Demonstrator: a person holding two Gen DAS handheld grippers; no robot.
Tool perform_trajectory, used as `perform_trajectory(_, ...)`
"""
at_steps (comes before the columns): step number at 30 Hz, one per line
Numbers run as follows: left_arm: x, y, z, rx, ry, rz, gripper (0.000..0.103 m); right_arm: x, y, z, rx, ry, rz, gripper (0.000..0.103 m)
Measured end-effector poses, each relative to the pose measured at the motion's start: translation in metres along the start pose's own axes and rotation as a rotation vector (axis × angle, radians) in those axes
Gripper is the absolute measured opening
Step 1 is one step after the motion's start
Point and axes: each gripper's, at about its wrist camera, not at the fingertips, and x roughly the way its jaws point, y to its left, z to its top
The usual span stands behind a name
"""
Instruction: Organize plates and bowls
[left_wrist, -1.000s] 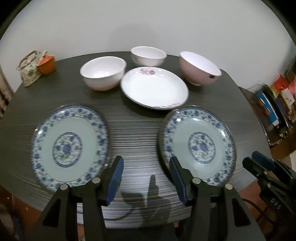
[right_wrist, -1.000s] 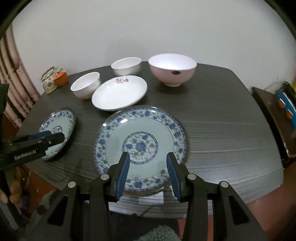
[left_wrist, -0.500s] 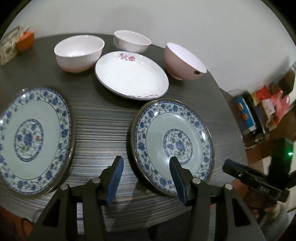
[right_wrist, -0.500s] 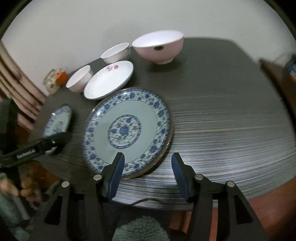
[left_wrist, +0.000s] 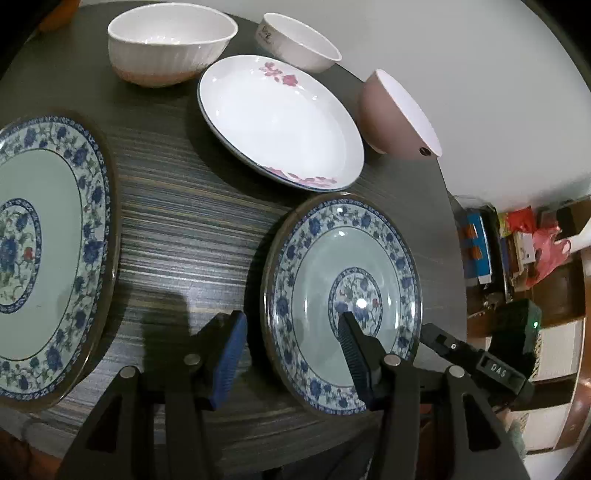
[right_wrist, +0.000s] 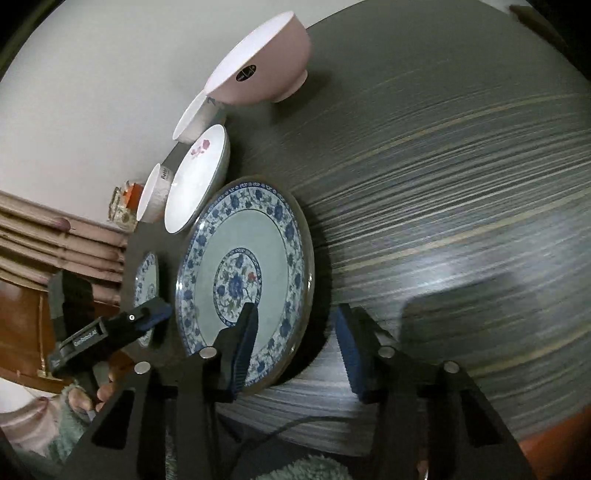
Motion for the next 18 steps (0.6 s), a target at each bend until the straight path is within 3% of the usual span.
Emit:
perform_trajectory(16, 0.015, 0.004, 0.014, 0.0, 0.039, -0.009, 0.05, 0.019, -0.007, 0.018, 0.012, 0.003, 0.037, 0.018)
perform_trajectory(17, 0.016, 0.004, 0.014, 0.003, 0.042, -0.008, 0.048, 0.019, -0.007, 0.018, 0.012, 0.005, 0.04, 0.017)
perform_trajectory(18, 0.017, 0.004, 0.014, 0.001, 0.049, -0.012, 0.039, 0.019, -0.007, 0.019, 0.012, 0.005, 0.039, 0.016)
